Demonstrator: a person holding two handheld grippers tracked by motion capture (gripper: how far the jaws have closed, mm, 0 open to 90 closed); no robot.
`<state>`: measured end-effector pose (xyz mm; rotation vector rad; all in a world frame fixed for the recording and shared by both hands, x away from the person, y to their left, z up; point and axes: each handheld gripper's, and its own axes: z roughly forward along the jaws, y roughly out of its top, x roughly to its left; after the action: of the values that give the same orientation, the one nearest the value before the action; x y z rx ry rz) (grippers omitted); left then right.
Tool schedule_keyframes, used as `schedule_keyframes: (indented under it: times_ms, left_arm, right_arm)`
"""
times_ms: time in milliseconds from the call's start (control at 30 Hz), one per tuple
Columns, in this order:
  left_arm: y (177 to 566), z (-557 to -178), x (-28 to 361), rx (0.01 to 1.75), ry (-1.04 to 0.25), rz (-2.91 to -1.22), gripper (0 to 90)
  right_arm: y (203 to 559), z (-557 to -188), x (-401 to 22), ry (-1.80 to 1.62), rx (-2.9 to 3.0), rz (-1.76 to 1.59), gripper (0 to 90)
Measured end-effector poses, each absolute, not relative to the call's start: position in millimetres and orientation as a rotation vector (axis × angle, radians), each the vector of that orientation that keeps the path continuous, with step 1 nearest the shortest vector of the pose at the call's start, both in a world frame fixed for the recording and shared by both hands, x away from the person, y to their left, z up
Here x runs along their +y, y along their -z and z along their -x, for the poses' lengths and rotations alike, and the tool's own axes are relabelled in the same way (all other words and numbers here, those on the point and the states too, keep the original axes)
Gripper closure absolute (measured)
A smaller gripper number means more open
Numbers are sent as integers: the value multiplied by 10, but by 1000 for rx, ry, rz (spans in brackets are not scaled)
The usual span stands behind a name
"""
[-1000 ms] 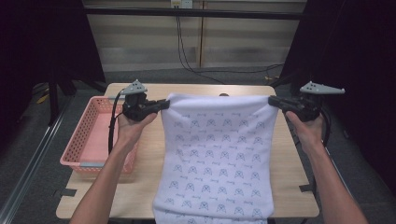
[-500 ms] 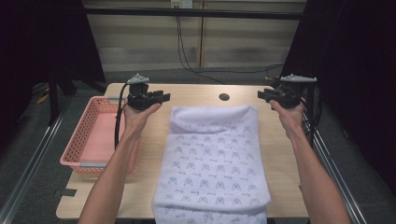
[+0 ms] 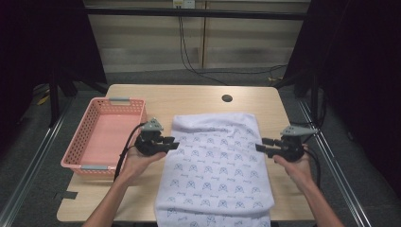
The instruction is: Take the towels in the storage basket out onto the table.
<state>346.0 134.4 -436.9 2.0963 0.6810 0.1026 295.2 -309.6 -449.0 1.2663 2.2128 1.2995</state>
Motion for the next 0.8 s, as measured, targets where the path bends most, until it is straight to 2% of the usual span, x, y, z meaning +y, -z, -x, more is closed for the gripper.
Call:
schedule_keyframes:
  times_ms: [33, 67, 133, 200, 300, 433, 500, 567, 700, 733, 800]
  left_arm:
    - [4373, -3370, 1260, 674, -81, -2105, 695]
    - [4381, -3316, 1204, 651, -130, -2129, 703]
    - [4465, -3280, 1099, 683, -24, -2119, 696]
    - [4550, -3228, 1017, 628, -57, -2196, 679]
    - [4731, -3176, 1037, 681, 23, -2193, 655]
    - [4950, -3122, 1090, 691, -16, -2271, 611]
    - [4953, -3114, 1121, 685, -25, -2273, 648]
    - [4948, -3060, 1119, 665, -86, -2297, 732]
    - [4954, -2918, 1168, 641, -18, -2295, 850]
    - [4952, -2866, 1179, 633, -12, -2299, 857]
    - [4950, -2798, 1192, 621, 21, -2302, 865]
  right_arm:
    - [4555, -2882, -3067, -1305, 2237, -1275, 530]
    - [4630, -2812, -3023, -1278, 2274, -1268, 519]
    - [4714, -2749, -2968, -1236, 2325, -1256, 505]
    - [4763, -2693, -2934, -1214, 2365, -1239, 500]
    - [4807, -2645, -2935, -1244, 2357, -1257, 494]
    - [4938, -2655, -2894, -1160, 2395, -1238, 472]
    - [5000, -2669, -2855, -1093, 2417, -1226, 473]
    - [5015, -2637, -2818, -1044, 2405, -1187, 534]
    - [4993, -2543, -2837, -1033, 2422, -1196, 809]
    - [4978, -2506, -2852, -1021, 2453, -1172, 844]
    - [4968, -2415, -2868, -1022, 2465, -1195, 855]
